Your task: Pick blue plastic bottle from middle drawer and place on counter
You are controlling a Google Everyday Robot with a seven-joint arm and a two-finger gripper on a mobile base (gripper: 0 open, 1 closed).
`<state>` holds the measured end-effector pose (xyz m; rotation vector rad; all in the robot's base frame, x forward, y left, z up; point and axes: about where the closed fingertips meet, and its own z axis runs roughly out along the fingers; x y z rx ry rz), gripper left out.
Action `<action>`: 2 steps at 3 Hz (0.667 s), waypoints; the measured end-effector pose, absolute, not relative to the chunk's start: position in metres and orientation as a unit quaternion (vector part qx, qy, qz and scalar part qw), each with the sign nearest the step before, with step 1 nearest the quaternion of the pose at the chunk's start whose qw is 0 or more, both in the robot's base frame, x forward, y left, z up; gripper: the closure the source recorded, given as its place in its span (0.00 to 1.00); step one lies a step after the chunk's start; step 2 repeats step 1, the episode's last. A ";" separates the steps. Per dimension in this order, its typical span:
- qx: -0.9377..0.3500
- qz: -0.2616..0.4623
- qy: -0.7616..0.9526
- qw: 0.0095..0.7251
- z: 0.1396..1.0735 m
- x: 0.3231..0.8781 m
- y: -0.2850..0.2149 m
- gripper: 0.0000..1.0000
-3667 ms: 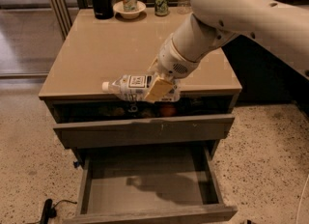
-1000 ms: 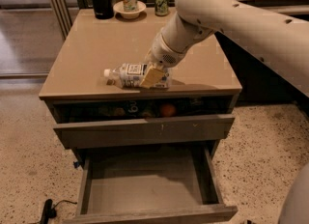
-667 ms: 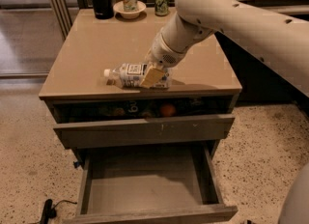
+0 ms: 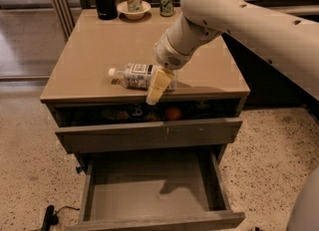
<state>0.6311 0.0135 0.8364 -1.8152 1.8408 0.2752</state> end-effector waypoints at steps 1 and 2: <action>-0.673 0.102 0.682 0.268 0.836 0.631 0.014 0.00; -0.673 0.102 0.682 0.268 0.836 0.631 0.014 0.00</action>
Offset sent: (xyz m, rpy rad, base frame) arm 0.0000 0.0000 0.0000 0.0000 0.0000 0.0000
